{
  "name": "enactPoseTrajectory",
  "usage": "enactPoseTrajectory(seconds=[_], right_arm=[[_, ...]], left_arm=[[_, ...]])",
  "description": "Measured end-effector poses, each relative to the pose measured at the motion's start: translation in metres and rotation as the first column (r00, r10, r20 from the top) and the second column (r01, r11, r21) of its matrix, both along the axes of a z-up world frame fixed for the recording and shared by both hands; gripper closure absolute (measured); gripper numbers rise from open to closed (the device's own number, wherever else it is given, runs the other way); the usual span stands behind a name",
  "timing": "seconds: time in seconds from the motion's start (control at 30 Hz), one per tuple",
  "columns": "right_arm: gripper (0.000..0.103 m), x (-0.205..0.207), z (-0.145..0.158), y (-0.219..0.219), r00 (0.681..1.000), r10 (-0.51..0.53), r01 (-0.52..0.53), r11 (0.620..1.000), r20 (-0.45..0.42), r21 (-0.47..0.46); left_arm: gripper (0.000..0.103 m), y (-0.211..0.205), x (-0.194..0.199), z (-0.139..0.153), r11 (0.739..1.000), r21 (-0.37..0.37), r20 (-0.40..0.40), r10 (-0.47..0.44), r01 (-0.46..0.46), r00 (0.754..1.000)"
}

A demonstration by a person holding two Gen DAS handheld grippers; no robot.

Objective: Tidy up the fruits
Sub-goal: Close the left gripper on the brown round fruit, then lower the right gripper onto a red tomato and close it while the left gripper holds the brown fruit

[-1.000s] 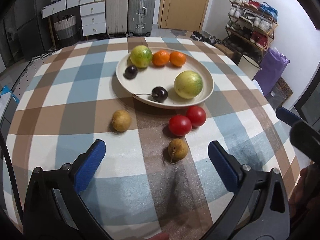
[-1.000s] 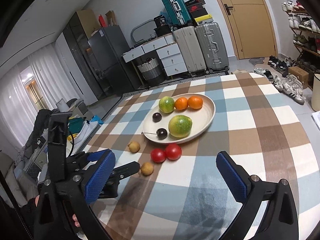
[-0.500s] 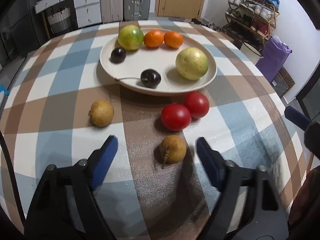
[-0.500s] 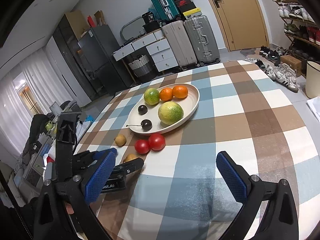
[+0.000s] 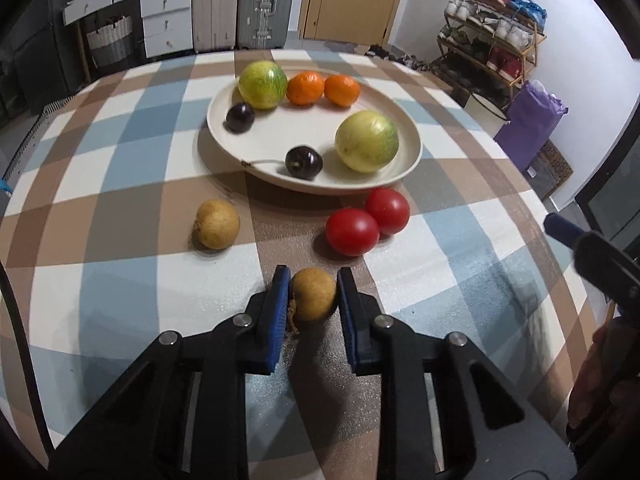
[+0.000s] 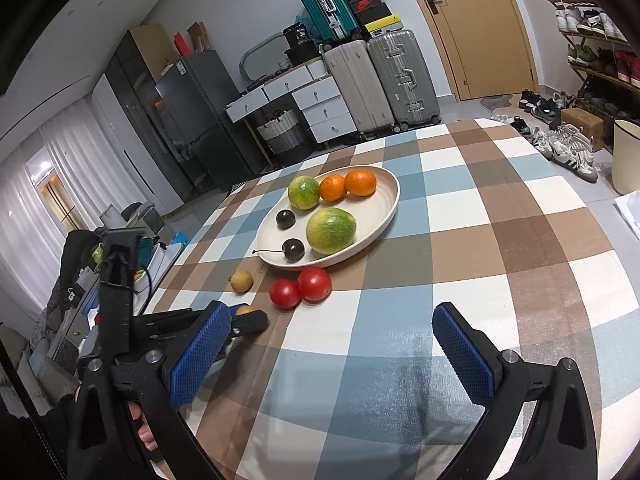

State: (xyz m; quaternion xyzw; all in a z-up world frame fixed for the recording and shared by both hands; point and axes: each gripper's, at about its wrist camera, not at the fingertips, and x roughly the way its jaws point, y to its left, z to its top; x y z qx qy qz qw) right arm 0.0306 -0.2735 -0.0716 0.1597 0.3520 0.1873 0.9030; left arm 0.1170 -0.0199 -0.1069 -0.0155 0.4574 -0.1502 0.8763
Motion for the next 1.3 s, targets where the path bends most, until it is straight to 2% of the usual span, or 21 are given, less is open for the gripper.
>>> enactPoseTrajectory(seconds=[0.3, 0.57, 0.83, 1.07, 1.3], right_arm=[[0.000, 0.007, -0.007, 0.001, 0.999, -0.008, 0.007, 1.000, -0.040, -0.012], [0.000, 0.023, -0.018, 0.003, 0.995, -0.002, 0.004, 1.000, -0.096, 0.019], [0.001, 0.047, -0.036, 0.011, 0.987, 0.017, -0.008, 0.998, -0.159, 0.056], [0.001, 0.065, -0.040, 0.031, 0.988, 0.045, -0.044, 0.999, -0.150, 0.010], [0.005, 0.080, -0.045, 0.041, 0.987, 0.017, -0.019, 1.000, -0.162, -0.014]], left_arm=[[0.082, 0.019, -0.017, 0.018, 1.000, -0.017, 0.041, 0.011, -0.010, 0.999], [0.082, 0.045, -0.038, 0.030, 0.998, -0.025, 0.071, 0.066, -0.065, 0.995], [0.082, 0.068, -0.055, 0.022, 0.992, -0.053, 0.027, 0.115, -0.113, 0.993], [0.082, 0.073, -0.059, 0.020, 0.993, -0.058, 0.017, 0.107, -0.105, 0.994], [0.082, 0.073, -0.058, 0.019, 0.993, -0.065, 0.019, 0.099, -0.098, 0.995]])
